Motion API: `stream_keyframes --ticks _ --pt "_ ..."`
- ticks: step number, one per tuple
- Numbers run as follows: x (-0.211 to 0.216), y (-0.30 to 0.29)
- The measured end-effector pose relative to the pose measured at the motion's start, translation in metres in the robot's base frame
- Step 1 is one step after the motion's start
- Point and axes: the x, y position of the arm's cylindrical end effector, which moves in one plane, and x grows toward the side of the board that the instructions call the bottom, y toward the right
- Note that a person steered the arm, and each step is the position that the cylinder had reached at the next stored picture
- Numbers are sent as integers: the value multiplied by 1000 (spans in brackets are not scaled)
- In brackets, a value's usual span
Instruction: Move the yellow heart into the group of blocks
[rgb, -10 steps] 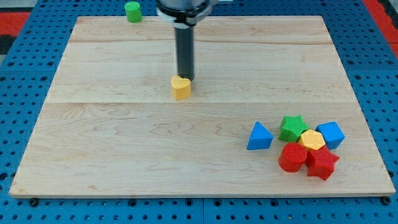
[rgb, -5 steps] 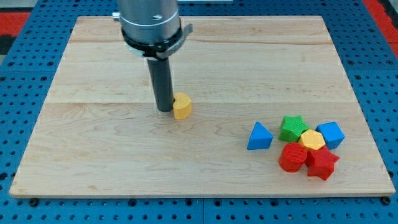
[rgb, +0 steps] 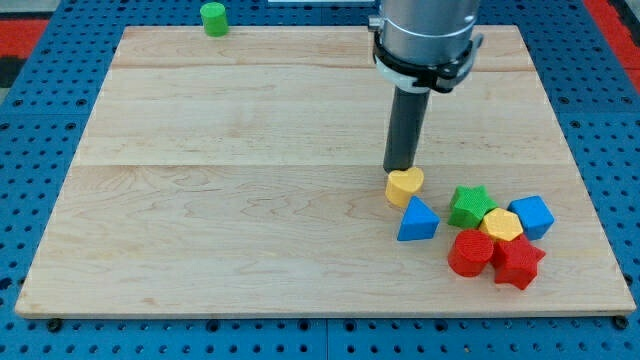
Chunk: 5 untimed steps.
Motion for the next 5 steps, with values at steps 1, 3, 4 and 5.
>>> stream_keyframes --ticks 1,3,4,5 --pt "18 -2" --pt "42 -17" --pt "43 -13" --pt "43 13"
